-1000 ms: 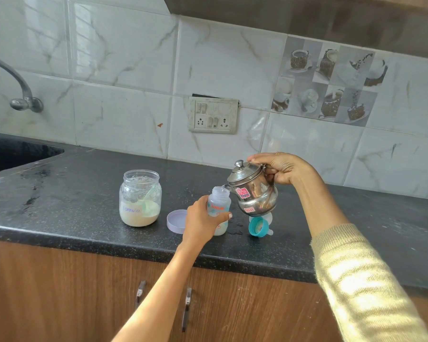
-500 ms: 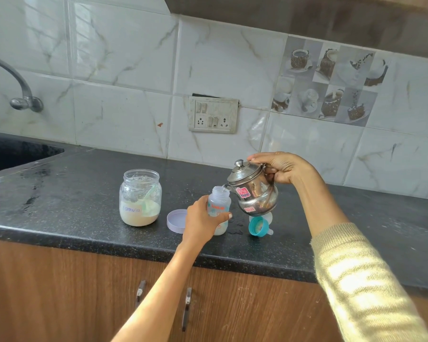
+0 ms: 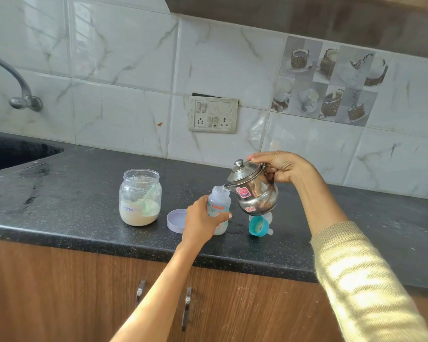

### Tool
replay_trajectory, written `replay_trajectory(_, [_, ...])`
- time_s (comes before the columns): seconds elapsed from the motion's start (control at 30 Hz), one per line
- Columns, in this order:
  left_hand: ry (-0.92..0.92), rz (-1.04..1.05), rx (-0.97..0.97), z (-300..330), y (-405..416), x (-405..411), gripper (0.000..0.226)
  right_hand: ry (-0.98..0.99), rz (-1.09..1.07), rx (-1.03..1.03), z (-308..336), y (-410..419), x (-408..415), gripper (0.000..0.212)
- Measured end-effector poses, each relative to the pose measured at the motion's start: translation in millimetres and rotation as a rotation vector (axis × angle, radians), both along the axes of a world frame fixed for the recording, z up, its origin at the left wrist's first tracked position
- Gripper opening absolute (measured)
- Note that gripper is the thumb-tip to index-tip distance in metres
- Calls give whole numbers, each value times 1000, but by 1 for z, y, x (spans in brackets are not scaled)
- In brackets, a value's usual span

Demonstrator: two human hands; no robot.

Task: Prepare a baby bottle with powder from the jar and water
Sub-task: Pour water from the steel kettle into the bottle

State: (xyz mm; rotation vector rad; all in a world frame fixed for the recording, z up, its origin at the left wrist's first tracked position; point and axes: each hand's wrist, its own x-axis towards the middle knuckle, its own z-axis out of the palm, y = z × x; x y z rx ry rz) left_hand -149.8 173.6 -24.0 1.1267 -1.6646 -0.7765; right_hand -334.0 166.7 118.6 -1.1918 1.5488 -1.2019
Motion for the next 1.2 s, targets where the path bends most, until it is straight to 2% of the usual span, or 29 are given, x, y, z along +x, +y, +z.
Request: replay_trajectory(1.2, [-4,0,6,-2,2,0,61,6,14,21,0,-2,-1,12])
